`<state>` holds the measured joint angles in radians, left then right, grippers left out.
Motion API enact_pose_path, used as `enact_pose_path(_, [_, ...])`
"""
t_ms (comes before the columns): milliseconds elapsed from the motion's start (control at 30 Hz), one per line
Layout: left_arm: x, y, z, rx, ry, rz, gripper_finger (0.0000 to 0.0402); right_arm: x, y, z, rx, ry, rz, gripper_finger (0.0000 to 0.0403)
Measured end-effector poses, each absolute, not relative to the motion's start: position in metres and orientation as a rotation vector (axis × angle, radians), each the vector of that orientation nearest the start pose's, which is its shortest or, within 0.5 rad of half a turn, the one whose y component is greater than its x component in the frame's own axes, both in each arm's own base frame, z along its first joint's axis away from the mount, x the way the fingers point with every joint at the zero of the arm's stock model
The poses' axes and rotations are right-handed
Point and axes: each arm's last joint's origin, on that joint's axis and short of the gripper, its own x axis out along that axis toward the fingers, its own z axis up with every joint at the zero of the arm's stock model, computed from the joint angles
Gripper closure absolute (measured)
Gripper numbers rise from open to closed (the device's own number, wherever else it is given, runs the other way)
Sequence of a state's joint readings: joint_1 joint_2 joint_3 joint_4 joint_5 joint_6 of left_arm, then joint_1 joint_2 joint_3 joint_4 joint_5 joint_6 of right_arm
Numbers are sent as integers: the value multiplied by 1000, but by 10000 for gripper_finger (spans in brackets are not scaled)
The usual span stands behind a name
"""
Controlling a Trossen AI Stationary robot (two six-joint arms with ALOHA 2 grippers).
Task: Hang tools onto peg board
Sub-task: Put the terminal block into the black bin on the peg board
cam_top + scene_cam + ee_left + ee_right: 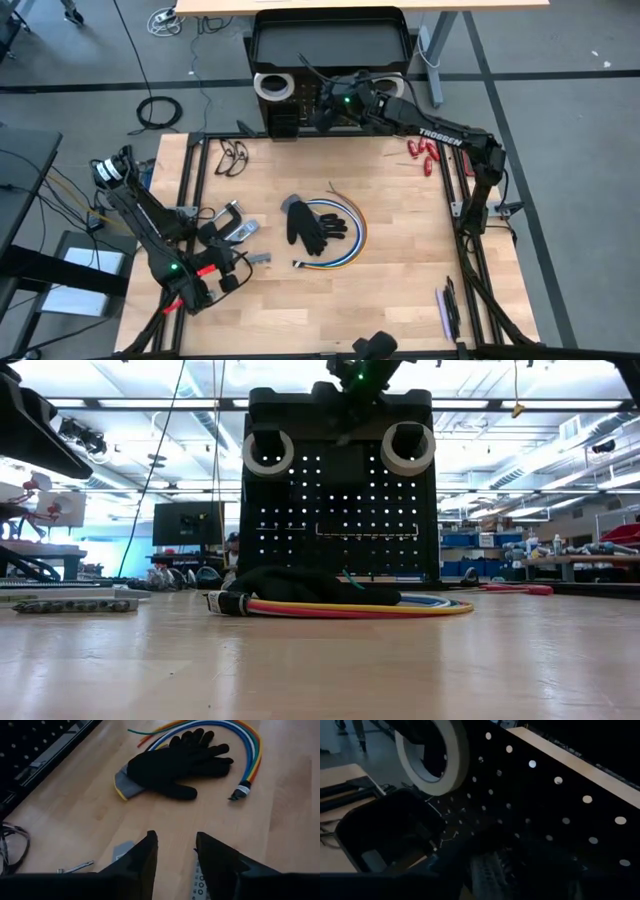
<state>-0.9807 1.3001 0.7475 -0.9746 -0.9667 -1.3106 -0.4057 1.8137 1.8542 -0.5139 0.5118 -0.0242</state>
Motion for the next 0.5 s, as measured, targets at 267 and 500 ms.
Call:
enact_pose_path(267, [131,-158,193,-40,741,382,218,374,-139,398,-103,488,-818,158])
enact_pose_path(500, [138,-172,188,-91,791,272,184,388,-57,403,-205,503,-581,170])
